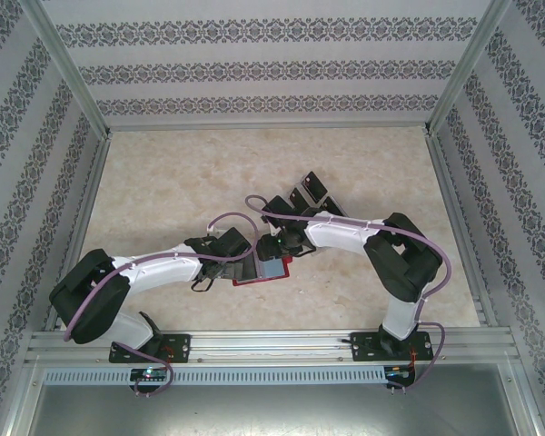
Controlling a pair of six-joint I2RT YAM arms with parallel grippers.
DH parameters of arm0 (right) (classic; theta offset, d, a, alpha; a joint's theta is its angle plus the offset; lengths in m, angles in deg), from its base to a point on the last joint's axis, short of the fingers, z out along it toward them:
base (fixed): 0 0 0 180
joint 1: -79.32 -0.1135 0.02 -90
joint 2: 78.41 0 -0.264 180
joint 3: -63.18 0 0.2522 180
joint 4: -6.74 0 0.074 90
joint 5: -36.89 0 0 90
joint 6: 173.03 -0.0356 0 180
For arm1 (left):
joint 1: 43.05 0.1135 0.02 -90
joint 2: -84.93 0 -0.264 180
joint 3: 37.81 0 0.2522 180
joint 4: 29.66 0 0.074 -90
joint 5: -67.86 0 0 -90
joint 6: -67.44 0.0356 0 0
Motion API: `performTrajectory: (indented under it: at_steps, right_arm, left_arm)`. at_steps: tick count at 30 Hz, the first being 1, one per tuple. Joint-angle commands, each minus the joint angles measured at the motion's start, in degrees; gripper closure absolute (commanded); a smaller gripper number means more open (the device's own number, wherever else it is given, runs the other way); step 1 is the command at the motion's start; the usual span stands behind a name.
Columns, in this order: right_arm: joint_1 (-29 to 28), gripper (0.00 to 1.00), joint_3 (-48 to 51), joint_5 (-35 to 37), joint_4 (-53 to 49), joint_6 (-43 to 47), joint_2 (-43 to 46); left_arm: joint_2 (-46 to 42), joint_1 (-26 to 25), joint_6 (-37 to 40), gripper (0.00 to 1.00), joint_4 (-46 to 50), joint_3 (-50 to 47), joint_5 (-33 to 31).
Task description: Put the credit cards into the card holder
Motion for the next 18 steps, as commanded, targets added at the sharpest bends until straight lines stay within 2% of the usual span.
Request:
performTrajectory:
  at_steps: [1,6,18]
  right_arm:
    - [0.62,0.46,-1.25,1.52,-1.45,1.72,-1.26]
    - [0.69,0.46,-1.26,1.63,-1.38,1.98,-2.03]
    - [-0.45,0.47,-0.57,-7.49,2.09,-1.94,-1.79]
  left_arm:
    - [-0.12,0.69,0.05,0.00,-0.31,-0.72,0.01]
    - [-0.13,0.70,-0.01,0.00,-0.39,-0.80,0.10]
    - [-0.05,0.69,0.00,0.00,-0.30,-0.56,0.26]
